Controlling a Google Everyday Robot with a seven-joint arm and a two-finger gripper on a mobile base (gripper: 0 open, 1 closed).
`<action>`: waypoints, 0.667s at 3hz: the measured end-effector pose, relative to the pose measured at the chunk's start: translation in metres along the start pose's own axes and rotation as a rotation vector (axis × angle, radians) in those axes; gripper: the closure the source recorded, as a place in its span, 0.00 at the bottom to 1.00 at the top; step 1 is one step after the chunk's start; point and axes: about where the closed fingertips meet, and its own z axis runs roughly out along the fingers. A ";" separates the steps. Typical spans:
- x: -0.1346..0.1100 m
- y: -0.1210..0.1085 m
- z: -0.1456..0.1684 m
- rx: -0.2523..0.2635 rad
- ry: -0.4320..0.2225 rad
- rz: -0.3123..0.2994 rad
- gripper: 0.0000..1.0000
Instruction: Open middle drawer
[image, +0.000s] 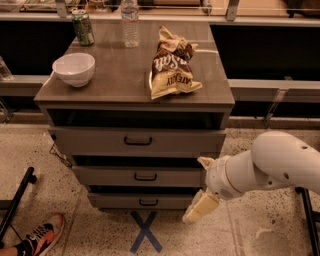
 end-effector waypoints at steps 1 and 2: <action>0.000 0.002 -0.001 -0.008 0.003 -0.001 0.00; 0.010 0.003 0.037 -0.066 0.023 0.015 0.00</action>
Offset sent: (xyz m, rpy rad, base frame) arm 0.0133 0.0373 -0.1010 0.0014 0.1785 0.0606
